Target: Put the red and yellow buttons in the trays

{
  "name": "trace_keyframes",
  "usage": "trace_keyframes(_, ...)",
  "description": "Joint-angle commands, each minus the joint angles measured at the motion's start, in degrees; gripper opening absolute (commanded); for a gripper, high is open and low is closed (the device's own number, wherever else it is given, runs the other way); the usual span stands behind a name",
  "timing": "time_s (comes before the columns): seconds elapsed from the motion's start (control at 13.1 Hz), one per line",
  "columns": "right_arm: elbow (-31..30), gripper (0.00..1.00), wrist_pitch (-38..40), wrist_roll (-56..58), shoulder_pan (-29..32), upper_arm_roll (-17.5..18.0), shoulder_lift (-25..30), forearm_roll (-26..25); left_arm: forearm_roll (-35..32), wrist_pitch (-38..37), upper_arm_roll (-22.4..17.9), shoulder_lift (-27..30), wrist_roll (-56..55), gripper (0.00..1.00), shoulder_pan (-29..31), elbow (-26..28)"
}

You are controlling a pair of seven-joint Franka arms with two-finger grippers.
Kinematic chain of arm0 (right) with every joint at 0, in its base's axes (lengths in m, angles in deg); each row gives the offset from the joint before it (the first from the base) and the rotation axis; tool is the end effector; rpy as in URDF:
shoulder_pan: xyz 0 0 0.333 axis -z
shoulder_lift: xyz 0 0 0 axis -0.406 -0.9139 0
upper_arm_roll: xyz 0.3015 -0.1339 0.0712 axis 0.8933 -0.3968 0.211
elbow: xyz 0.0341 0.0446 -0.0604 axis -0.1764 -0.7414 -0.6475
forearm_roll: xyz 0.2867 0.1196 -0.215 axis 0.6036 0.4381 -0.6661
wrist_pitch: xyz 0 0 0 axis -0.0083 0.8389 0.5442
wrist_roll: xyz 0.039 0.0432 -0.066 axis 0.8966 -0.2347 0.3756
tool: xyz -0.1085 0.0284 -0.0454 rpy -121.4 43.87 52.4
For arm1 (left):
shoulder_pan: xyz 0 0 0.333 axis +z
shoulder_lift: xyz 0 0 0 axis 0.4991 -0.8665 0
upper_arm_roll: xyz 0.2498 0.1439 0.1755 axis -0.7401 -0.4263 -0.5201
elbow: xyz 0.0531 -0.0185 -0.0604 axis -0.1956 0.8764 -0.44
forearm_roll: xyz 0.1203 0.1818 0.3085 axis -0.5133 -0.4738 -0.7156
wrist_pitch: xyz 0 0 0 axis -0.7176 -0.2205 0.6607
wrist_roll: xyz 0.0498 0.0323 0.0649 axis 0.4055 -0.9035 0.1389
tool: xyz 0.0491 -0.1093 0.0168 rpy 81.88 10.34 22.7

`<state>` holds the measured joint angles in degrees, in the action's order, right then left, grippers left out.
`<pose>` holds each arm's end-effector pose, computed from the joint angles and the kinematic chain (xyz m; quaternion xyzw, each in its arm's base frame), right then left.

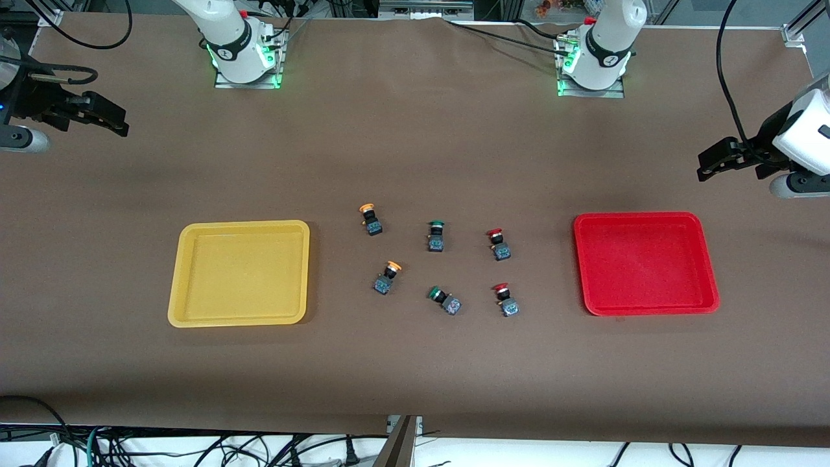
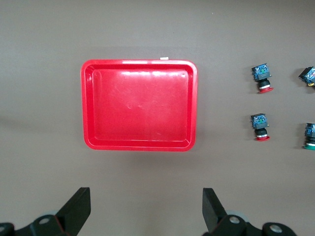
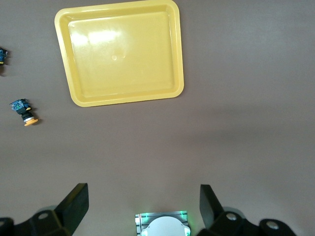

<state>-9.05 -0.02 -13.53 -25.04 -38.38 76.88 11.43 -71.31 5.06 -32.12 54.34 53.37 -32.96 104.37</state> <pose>0.5215 0.0334 0.6391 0.9970 -0.0342 -0.0661 0.0236 0.5592 -0.0160 0.6121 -0.9991 -0.0290 0.0264 0.0146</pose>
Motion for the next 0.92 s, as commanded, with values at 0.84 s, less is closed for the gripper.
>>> trace_keyframes(0.84,0.98,1.0,-5.7,0.68,-4.16,1.64,-12.57,3.36,3.85,-1.3,2.16,-5.48,-0.22,1.0,-1.46,-0.36)
